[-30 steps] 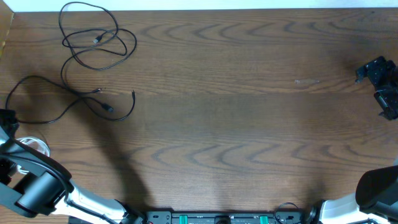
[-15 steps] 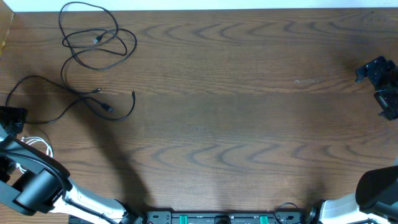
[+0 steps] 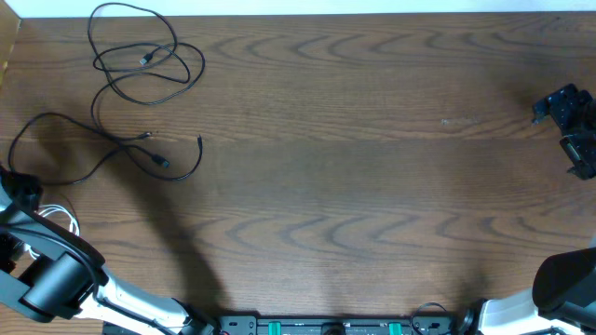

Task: Untangle cables
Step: 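Lower the white cable at the lower left edge with the left gripper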

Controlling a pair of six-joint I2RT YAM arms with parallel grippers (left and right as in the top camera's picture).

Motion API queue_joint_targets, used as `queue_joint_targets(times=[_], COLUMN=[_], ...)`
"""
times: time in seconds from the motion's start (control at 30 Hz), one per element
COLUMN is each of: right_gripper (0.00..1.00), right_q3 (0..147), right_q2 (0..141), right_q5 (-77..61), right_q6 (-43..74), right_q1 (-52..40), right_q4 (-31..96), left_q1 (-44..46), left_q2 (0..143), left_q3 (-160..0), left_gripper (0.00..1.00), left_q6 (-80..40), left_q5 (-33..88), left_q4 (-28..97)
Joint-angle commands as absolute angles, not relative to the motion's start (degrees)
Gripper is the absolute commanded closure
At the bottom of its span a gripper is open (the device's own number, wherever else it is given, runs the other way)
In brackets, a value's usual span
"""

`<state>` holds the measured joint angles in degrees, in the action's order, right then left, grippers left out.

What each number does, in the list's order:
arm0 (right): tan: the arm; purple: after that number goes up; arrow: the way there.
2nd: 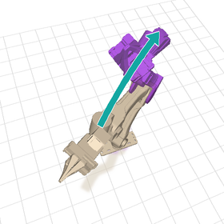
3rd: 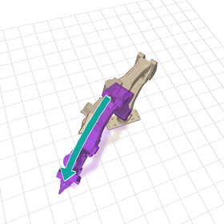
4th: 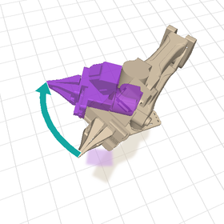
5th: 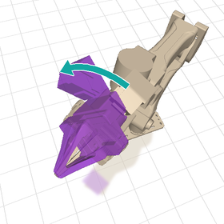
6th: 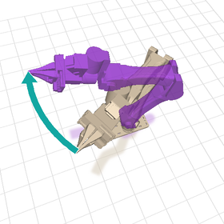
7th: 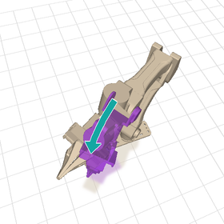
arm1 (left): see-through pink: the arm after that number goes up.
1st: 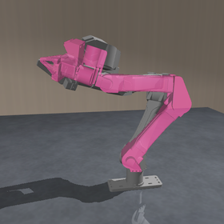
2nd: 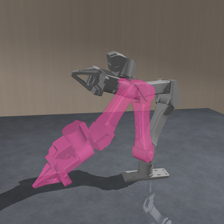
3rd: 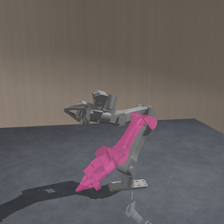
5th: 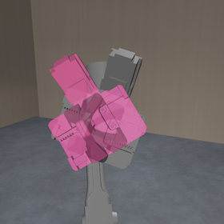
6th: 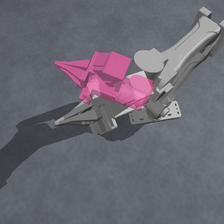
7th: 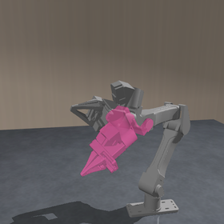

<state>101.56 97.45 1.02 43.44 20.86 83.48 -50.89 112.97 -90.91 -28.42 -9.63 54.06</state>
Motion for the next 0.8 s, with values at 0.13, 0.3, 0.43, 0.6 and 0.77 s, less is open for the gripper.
queue_joint_targets(times=[0.13,0.3,0.43,0.6,0.77], right_gripper=[0.01,0.01,0.01,0.01,0.01], right_q3=[101.5,101.5,101.5,101.5,101.5], right_q2=[97.4,97.4,97.4,97.4,97.4], right_q5=[1.3,1.3,1.3,1.3,1.3], right_q6=[44.1,44.1,44.1,44.1,44.1], right_q1=[20.8,20.8,20.8,20.8,20.8], right_q4=[83.5,83.5,83.5,83.5,83.5], left_q1=[-50.9,-50.9,-50.9,-50.9,-50.4], left_q2=[113.6,113.6,113.6,113.6,113.6], left_q3=[-83.7,-83.2,-83.2,-83.2,-83.0], left_gripper=[0.75,0.79,0.92,0.92,0.92], left_q6=[-28.1,-28.1,-24.2,-17.2,-13.0], left_q5=[-13.6,-13.5,-8.8,5.4,10.6], left_q4=[47.6,46.4,45.8,46.0,48.3])
